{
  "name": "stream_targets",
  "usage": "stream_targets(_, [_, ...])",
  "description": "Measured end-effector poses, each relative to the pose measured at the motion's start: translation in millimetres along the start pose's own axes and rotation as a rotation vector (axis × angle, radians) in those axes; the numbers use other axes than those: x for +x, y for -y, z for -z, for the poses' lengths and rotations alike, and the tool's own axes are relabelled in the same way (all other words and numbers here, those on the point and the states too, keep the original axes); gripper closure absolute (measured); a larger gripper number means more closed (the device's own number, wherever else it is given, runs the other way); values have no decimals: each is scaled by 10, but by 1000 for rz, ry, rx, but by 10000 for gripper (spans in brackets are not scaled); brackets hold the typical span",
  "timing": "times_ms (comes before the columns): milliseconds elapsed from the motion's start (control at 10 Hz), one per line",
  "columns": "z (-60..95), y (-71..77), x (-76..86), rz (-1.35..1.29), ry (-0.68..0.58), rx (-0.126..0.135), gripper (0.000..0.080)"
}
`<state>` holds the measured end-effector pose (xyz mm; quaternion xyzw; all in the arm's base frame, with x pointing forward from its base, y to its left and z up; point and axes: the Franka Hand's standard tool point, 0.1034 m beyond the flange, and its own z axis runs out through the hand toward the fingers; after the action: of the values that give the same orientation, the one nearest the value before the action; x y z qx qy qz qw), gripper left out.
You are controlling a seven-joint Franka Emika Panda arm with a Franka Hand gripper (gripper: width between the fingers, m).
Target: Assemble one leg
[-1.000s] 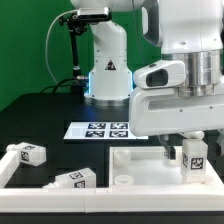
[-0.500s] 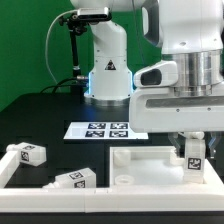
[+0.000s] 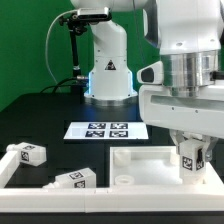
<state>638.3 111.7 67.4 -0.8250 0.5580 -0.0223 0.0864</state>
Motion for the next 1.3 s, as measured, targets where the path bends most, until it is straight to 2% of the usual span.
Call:
stream_targets(100, [1, -4, -4, -98, 11, 15, 514])
stream_targets(200, [0, -4, -9, -148, 16, 16, 514])
stream_targets(500, [3, -6, -4, -48, 13, 11, 512])
stream_targets(600, [25, -2, 21, 173, 17, -3, 348])
stream_targets(700, [56, 20, 52, 363, 23, -9, 225])
stream_targets(800, [79, 28, 32, 477, 33, -21, 225])
stream_targets(900, [87, 25, 38, 532, 20, -12, 164])
stream_targets(1100, [73, 18, 52, 674, 22, -12, 154])
stream_targets(1200, [73, 20, 46, 804, 13, -21, 151])
stream_targets(1300, [72, 38, 7, 1041, -12, -46, 151])
